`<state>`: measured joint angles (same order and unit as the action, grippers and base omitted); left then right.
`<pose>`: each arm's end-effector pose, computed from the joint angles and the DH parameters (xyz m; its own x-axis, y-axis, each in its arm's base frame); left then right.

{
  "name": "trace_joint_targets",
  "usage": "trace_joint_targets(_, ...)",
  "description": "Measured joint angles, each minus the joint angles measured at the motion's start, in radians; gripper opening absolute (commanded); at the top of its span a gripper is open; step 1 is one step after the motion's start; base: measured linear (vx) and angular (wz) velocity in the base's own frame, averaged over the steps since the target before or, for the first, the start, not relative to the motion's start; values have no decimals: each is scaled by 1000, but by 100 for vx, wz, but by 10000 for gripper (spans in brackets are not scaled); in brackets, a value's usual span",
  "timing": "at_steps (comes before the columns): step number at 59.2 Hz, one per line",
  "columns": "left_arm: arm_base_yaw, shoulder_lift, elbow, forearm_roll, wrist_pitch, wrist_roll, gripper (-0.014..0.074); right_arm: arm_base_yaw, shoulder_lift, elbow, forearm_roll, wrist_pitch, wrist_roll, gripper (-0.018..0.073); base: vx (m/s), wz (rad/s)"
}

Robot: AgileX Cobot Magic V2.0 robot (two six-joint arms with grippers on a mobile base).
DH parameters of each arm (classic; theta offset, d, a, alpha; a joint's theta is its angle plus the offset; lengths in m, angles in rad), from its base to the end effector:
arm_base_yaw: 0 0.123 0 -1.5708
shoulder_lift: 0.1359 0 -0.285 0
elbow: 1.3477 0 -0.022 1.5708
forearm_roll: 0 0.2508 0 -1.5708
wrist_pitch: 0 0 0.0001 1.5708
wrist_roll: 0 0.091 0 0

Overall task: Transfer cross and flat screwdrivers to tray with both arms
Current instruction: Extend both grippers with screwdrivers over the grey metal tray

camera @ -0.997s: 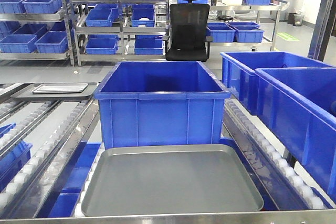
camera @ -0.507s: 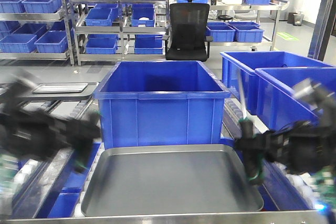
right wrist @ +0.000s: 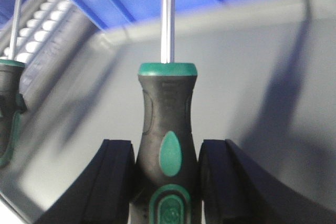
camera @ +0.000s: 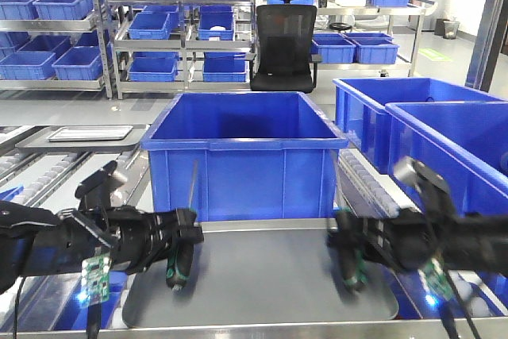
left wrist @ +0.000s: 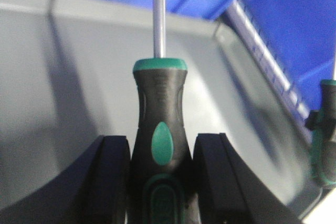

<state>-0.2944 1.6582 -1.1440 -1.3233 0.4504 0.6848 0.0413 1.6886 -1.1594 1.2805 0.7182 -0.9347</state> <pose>0.3439 -0.1445 0.2743 -0.7557 -0.3154 -0.5740 0.2128 0.7107 -0.6706 0.3595 0.0724 0.2667 -0.7454 0.1677 -0.6452 -0.3399 0.7370 0.5842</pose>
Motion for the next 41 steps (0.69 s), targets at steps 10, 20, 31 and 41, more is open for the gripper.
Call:
trace_joint_targets(10,-1,34,-9,-70,-20,5,4,52,75,-106,-40,45,66,-8,0,0)
trace_joint_targets(20,-1,88,-73,-71,32,5,4,79,89,-123,-176,60,158,-8,0,0)
trace_joint_targets(31,-15,109,-88,-53,50,4,13,79,92,-124,-228,54,249,-8,0,0)
trace_joint_targets(41,-43,111,-88,-31,38,4,66,79,92,-124,-235,54,257,-1,0,0)
